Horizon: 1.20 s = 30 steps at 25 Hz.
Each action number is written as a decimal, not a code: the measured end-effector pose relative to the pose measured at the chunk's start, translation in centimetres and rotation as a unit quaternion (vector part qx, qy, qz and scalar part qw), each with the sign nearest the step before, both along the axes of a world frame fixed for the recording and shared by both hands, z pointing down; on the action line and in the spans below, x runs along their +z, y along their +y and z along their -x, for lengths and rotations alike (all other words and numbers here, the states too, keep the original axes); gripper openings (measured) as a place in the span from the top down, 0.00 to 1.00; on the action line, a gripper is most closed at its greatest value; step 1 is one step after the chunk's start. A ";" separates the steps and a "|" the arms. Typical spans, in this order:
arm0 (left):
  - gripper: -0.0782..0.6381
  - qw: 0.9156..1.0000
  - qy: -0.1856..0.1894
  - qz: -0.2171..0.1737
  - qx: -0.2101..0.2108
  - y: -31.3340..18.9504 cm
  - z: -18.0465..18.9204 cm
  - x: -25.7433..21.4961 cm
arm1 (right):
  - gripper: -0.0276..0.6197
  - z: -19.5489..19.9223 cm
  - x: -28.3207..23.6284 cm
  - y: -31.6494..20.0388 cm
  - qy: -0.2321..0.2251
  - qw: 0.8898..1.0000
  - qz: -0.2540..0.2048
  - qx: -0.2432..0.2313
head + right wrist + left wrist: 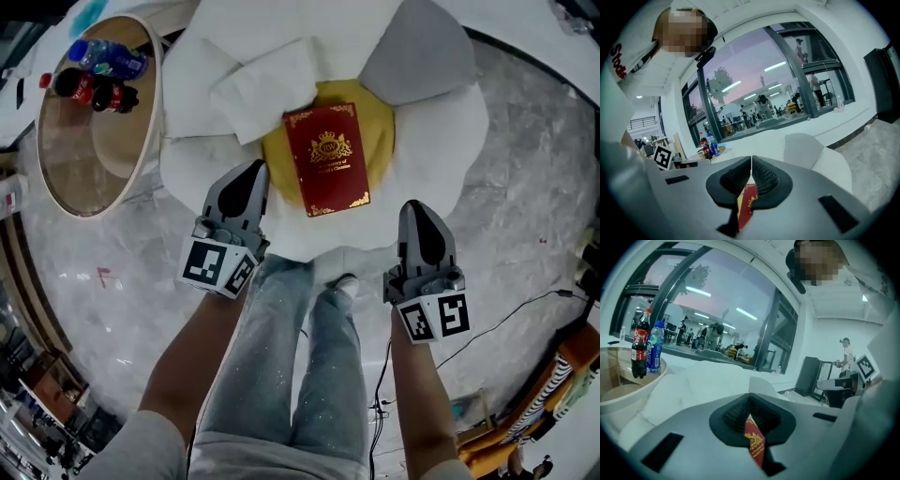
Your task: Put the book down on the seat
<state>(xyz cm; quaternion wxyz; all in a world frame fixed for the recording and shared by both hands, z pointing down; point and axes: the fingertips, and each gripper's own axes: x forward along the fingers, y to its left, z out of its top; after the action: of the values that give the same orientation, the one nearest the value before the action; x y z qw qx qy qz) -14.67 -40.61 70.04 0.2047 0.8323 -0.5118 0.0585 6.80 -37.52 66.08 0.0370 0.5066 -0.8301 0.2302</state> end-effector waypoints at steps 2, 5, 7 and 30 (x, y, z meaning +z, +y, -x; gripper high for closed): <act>0.87 1.000 0.001 -0.005 -0.001 0.3 -0.2 -1.4 | 0.91 0.1 -1.3 0.4 -0.001 1.000 -0.005 -0.005; 0.87 1.000 -0.001 -0.008 0.001 1.2 -0.6 -3.6 | 0.92 0.1 -3.0 1.5 -0.001 1.000 -0.002 -0.010; 0.87 1.000 0.006 -0.006 -0.003 1.7 -0.7 -5.1 | 0.91 0.0 -4.3 2.1 -0.002 1.000 0.003 -0.009; 0.87 0.996 0.027 -0.075 -0.031 4.5 -2.5 -28.6 | 0.91 -1.1 -28.1 2.8 0.008 0.997 -0.057 -0.041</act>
<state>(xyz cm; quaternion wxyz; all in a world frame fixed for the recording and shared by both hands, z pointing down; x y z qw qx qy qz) -12.18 -36.13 41.42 0.1571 0.8304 -0.5345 -0.0087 7.89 -34.73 38.01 0.0240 0.4751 -0.8617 0.1766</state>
